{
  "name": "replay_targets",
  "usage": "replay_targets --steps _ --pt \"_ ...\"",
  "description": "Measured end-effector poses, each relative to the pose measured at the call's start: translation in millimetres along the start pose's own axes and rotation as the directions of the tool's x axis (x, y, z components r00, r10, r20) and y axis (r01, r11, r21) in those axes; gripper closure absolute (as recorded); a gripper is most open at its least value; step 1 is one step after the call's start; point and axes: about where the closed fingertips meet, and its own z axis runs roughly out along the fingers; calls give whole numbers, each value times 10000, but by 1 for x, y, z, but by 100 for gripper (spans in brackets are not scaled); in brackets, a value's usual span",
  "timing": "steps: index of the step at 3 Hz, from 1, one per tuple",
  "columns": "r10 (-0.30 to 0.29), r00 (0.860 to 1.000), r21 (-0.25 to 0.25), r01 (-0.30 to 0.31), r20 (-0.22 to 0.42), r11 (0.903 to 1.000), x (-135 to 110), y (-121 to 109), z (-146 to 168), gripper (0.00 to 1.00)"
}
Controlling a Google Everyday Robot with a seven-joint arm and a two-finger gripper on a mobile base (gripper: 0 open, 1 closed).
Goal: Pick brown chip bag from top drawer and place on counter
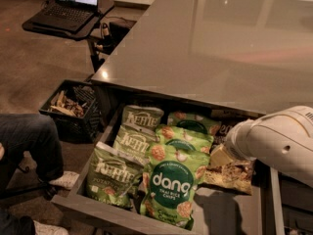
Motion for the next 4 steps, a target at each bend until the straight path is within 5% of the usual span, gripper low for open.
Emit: replay_targets --steps 4 --pt "21 9964 1454 102 -843 9893 33 -49 6 0"
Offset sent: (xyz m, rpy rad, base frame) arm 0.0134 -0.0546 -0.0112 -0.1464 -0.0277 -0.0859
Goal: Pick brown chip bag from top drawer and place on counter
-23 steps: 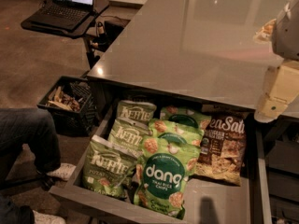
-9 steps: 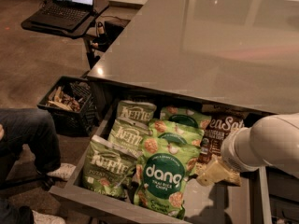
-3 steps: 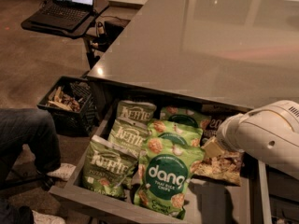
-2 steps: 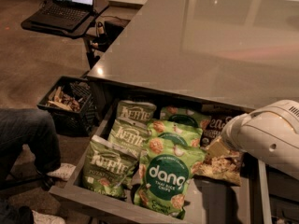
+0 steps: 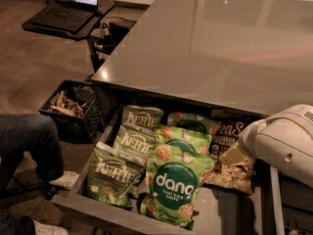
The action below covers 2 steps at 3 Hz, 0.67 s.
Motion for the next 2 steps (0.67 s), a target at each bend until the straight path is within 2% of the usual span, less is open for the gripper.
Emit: replay_targets --steps 1,2 --pt "-56 9999 2 56 -91 10000 3 -3 4 0" --pt "-204 9998 -300 202 -58 9993 1 6 8 18"
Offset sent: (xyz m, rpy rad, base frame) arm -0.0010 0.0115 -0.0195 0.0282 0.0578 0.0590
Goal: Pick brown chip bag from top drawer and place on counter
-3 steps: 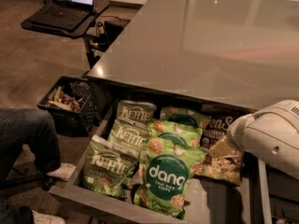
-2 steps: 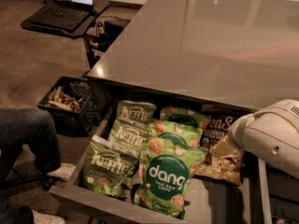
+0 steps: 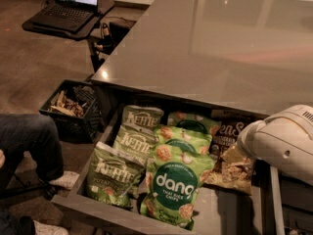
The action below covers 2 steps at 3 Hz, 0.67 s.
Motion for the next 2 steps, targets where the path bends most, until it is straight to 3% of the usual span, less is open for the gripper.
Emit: replay_targets --steps 2 --pt "-151 9999 -434 153 46 9989 2 11 9 47"
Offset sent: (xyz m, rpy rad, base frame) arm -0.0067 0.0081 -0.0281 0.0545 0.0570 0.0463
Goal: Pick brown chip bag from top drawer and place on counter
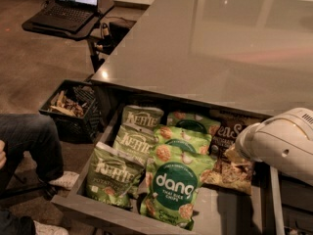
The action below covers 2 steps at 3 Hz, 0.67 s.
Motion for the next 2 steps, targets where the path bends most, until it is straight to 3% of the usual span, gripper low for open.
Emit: replay_targets --steps 2 --pt "-11 10000 -16 11 2 10000 0 0 0 94"
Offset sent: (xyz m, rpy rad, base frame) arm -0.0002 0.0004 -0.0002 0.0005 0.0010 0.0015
